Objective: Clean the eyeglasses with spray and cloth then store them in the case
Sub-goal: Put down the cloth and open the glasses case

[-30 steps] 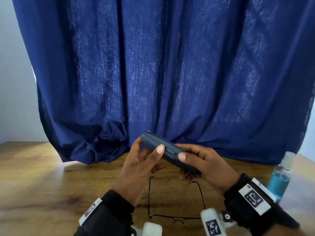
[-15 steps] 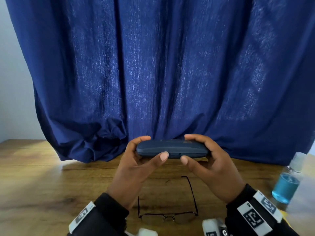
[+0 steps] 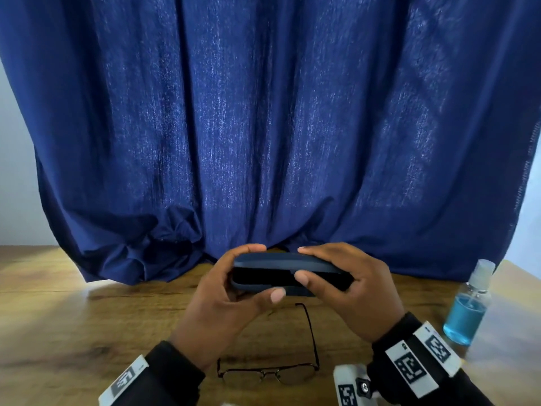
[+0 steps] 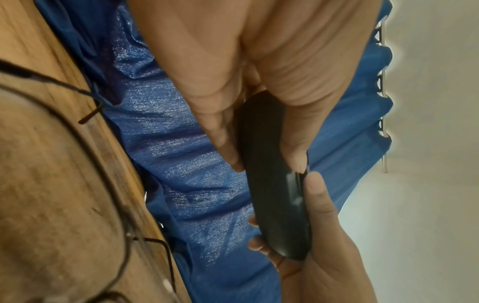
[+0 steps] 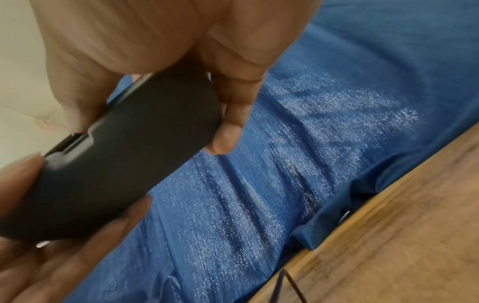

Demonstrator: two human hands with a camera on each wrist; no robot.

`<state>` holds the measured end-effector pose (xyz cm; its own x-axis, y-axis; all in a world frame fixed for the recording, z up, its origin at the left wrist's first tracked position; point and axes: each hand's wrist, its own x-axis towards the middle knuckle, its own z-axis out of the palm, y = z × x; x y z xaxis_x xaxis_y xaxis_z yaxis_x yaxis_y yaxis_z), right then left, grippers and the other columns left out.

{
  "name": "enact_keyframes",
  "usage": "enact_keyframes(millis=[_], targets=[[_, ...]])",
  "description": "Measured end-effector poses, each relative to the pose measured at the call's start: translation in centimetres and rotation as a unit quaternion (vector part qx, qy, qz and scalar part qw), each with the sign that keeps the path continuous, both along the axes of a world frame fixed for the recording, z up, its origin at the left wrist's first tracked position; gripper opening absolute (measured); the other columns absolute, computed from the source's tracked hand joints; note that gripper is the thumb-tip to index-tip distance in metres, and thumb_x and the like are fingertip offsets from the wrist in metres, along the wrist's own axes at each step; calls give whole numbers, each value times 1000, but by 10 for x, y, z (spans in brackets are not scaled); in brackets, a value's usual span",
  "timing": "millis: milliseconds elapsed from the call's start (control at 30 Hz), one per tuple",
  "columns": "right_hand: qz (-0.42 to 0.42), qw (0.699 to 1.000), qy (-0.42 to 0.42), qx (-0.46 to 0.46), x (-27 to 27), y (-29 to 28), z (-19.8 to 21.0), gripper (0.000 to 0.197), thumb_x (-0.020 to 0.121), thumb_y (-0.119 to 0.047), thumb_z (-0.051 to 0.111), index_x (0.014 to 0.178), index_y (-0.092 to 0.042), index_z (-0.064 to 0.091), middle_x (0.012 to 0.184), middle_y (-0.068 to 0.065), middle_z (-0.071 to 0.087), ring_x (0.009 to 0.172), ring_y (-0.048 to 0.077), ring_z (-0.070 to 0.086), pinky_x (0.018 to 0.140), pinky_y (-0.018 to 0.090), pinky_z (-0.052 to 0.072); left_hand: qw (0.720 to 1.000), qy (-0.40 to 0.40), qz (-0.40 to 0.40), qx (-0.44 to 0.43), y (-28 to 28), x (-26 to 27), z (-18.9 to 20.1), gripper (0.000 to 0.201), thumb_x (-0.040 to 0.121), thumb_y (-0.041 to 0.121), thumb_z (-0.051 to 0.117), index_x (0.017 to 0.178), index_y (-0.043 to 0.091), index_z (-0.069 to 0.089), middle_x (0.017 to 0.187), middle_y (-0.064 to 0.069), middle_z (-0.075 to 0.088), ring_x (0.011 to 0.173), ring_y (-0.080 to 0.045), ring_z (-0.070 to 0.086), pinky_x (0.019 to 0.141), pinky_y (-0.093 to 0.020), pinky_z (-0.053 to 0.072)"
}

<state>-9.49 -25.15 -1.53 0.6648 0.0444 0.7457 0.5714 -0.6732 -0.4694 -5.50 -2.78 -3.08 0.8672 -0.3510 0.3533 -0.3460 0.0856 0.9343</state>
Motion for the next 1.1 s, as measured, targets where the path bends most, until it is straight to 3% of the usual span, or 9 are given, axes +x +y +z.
enact_keyframes(millis=[233,367,500,667,767,900,1000,1067,1100], targets=[[2,998,31,60,7,-6,-3,34,79,-51,71,107,-33,76,101,-18,74,100,1,68,84,11,49,998,-29,-4,47,-2,-1,0,77,74,17,87,140,33,51,124,10,73,117,-12,70,97,-28,57],[2,985,96,142,12,-12,-2,22,76,-54,65,88,-40,74,90,-26,75,87,-6,69,76,10,51,989,-79,-14,126,1,-1,1,84,76,17,89,146,30,42,128,10,70,121,-8,67,106,-36,54],[-36,979,101,175,17,-24,-5,23,76,-53,63,80,-34,74,85,-22,74,79,-5,67,70,7,48,976,-93,-39,194,0,-2,-1,103,76,31,89,156,39,24,136,22,64,127,3,59,112,-33,48],[-100,971,114,183,22,-35,-14,28,82,-54,65,83,-28,77,80,-14,75,77,-3,67,63,8,47,964,-104,-17,244,8,5,-1,108,66,53,89,153,51,25,141,26,56,131,9,51,106,-27,50],[-170,960,126,180,28,-50,-21,29,90,-51,64,82,-25,75,76,-10,73,72,2,66,61,17,45,966,-94,-5,239,20,11,6,85,69,50,87,143,47,46,132,27,64,124,11,56,99,-24,52],[-243,943,178,144,34,-67,-32,41,98,-47,55,69,-19,63,66,-2,64,68,17,60,58,26,39,983,-13,81,166,49,28,13,36,72,48,76,103,31,77,99,12,79,89,-1,71,73,-16,55],[-260,921,260,130,45,-80,-48,47,100,-43,51,64,-13,57,69,7,63,78,32,63,69,35,46,971,55,116,199,69,39,5,38,67,61,72,82,27,78,72,7,73,70,-10,63,63,-25,45],[-259,906,302,142,51,-84,-56,45,95,-47,53,67,-13,61,74,11,67,81,37,67,76,46,57,962,83,108,238,70,41,-1,37,74,57,74,77,20,76,68,4,70,67,-11,62,61,-27,43],[-257,899,320,153,52,-85,-59,42,93,-47,54,69,-14,63,77,13,69,81,39,69,74,51,61,956,90,104,260,67,40,-3,35,80,52,74,77,17,75,67,3,71,66,-10,63,61,-27,44]])
